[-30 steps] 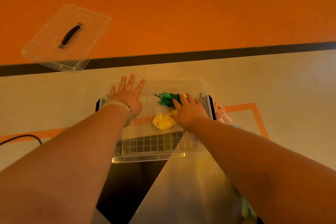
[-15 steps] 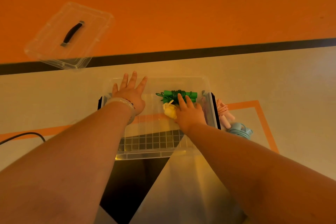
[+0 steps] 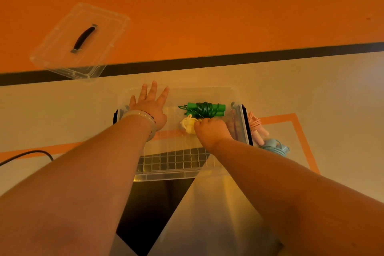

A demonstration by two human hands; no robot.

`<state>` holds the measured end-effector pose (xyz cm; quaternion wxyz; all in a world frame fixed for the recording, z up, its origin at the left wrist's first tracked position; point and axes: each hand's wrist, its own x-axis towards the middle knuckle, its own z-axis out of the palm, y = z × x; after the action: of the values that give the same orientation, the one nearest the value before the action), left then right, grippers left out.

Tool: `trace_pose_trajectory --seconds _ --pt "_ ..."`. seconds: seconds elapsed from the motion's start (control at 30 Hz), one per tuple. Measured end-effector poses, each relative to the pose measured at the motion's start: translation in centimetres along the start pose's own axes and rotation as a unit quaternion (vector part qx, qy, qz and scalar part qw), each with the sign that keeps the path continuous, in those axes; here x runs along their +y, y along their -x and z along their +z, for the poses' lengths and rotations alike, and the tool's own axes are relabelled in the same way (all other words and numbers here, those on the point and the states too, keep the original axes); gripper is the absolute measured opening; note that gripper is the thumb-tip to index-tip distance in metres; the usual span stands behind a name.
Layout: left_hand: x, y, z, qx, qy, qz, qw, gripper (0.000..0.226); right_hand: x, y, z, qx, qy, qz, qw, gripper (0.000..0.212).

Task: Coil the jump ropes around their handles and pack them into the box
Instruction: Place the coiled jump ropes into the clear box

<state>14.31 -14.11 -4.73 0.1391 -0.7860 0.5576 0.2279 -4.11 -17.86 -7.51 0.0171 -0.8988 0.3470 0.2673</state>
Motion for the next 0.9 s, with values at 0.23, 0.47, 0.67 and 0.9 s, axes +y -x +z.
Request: trace_pose_trajectory --seconds 0.23,0.47,0.67,0.9 --pt "0.1 0.2 0.1 -0.006 -0.006 0.003 1.0 0.081 -0.1 -0.2 -0.3 -0.001 -0.037 0.01 0.999 0.033" --pt "0.4 1.0 0.5 -0.004 -0.025 0.017 1.0 0.082 1.0 1.7 0.2 0.01 -0.09 0.022 0.996 0.041" --pt "2.5 3.5 0.2 -0.022 -0.027 0.045 0.998 0.082 1.3 5.2 0.5 0.078 -0.171 0.076 0.979 0.034" --pt "4.1 6.1 1.4 -0.006 -0.027 0.066 0.997 0.074 0.7 10.2 1.6 0.224 -0.181 0.092 0.953 0.024"
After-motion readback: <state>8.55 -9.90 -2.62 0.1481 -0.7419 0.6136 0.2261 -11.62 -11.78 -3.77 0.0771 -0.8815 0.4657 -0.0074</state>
